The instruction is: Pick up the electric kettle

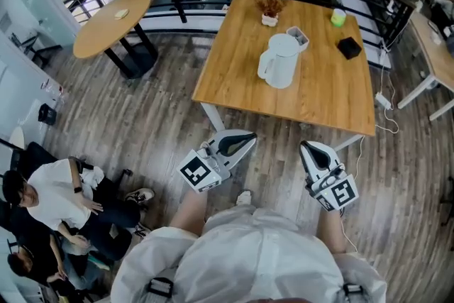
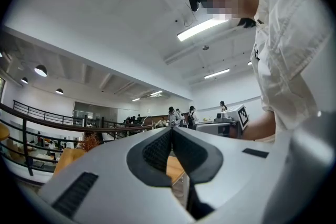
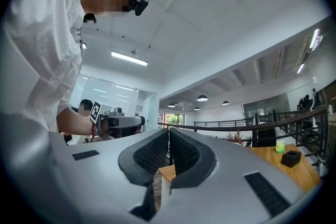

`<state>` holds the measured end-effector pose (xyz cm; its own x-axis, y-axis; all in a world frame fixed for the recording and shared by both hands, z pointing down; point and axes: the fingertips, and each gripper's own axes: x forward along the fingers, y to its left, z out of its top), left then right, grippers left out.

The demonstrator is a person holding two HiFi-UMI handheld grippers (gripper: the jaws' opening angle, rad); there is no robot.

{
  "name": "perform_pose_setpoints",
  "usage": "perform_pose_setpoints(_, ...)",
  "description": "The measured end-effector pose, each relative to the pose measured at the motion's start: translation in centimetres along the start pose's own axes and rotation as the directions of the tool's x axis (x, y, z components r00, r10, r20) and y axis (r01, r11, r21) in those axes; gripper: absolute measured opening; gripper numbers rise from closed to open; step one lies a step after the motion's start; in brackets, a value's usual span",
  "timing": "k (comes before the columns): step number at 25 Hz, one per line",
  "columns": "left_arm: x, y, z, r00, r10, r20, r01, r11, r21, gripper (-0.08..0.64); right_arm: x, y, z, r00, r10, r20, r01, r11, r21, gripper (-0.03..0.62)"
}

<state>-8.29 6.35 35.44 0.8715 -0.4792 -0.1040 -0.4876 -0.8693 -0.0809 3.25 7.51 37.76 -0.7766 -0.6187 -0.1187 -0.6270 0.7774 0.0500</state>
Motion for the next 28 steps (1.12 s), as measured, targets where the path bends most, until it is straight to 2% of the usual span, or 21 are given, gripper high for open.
perform_pose_setpoints(12,-1.4,7.7,-1.3,0.999,-0.049,0.007,0.049,0.999,-0.014,0.009,7.2,-2.0,-1.5,0.998,-0.062,-0.013,0.061,0.998,-0.009,0.012)
perform_pose_setpoints(17,-1.4,9.0,-2.5,0.998,-0.067,0.000,0.067,0.997,-0.033,0.009,8.3,-2.8,-2.5,0.996,-0.082,-0.040,0.082,0.997,0.004,0.012)
perform_pose_setpoints(28,-0.2,11.0,-3.3,0.997,-0.074,-0.001,0.073,0.996,-0.042,0.009,10.6,-4.6,-3.1,0.996,-0.068,-0.059,0.068,0.998,-0.002,0.012)
